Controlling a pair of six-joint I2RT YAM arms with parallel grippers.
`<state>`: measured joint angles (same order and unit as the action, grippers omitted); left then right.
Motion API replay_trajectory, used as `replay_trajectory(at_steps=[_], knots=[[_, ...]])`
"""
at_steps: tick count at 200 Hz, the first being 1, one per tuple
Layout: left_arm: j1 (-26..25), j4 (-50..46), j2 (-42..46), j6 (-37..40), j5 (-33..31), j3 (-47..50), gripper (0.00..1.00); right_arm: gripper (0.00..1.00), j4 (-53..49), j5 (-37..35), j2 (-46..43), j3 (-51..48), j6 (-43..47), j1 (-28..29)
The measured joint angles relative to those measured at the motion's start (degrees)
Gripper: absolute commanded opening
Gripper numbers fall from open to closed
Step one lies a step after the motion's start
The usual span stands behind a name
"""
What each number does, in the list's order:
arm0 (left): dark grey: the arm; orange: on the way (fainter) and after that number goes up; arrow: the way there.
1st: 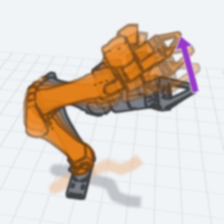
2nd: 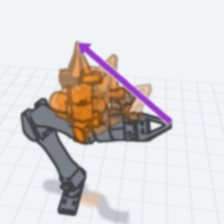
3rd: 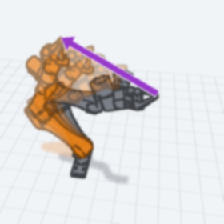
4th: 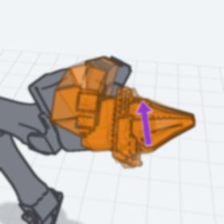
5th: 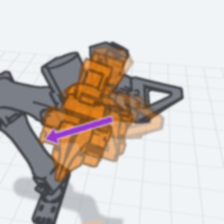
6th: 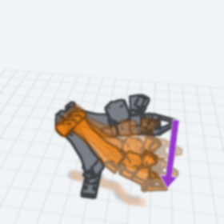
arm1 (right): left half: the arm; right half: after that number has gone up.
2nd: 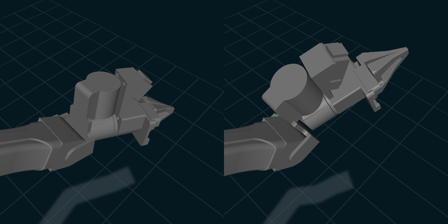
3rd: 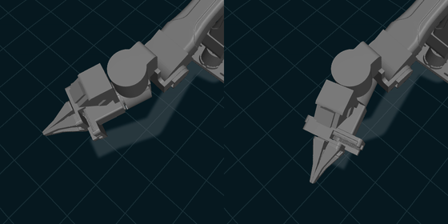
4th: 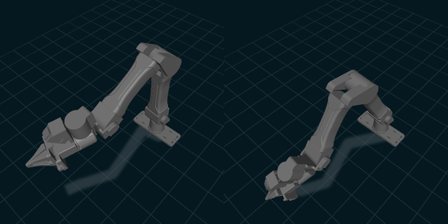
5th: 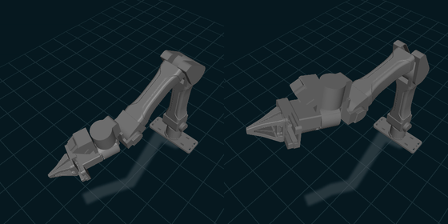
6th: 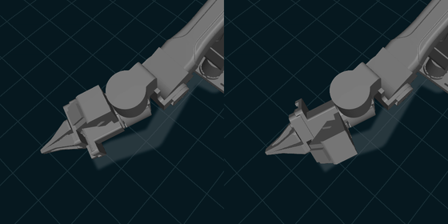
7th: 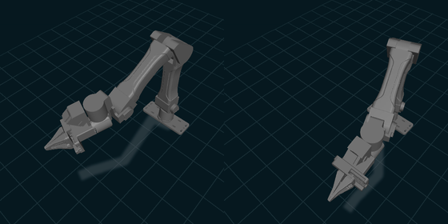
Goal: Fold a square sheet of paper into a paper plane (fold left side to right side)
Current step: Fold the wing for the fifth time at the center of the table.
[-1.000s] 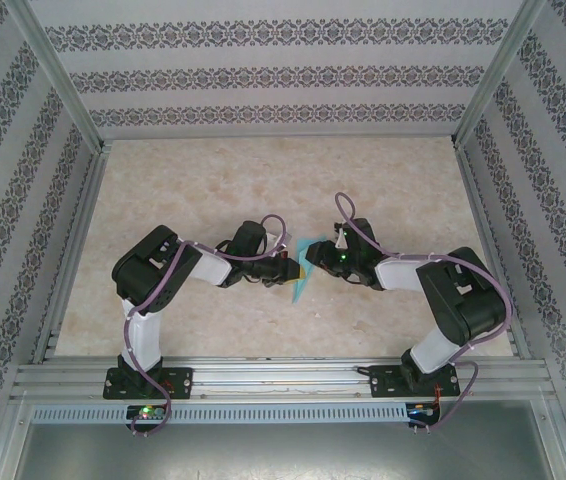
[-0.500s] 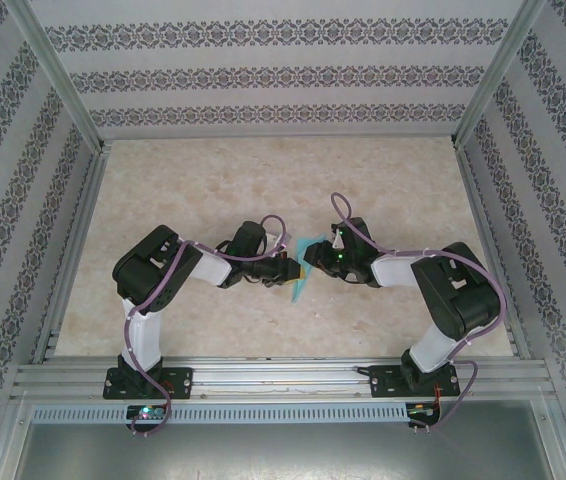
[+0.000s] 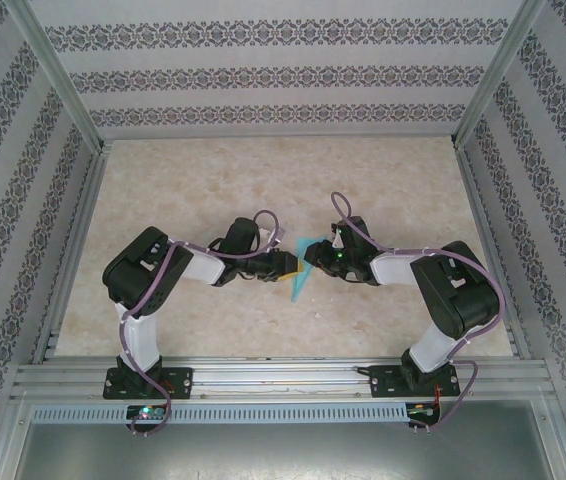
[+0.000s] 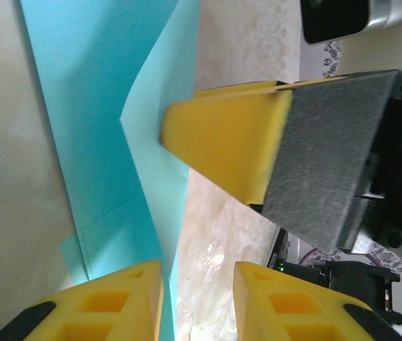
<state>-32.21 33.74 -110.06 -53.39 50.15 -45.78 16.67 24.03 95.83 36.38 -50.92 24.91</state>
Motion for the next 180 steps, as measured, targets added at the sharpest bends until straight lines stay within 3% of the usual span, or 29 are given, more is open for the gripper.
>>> replay_trajectory(at_steps=[39,113,180], knots=[[0.3,-1.5,-0.6,0.5,0.0,-1.3,0.30,0.38,-0.2,0.0,0.0,0.1,0.0,0.0],[0.4,-4.4,-3.8,2.5,-0.4,-4.1,0.10,0.38,-0.6,0.0,0.1,0.3,0.0,0.0],[0.8,-7.9,-3.8,5.6,-2.0,-4.4,0.06,0.38,-1.9,0.0,0.2,1.0,0.1,0.0]])
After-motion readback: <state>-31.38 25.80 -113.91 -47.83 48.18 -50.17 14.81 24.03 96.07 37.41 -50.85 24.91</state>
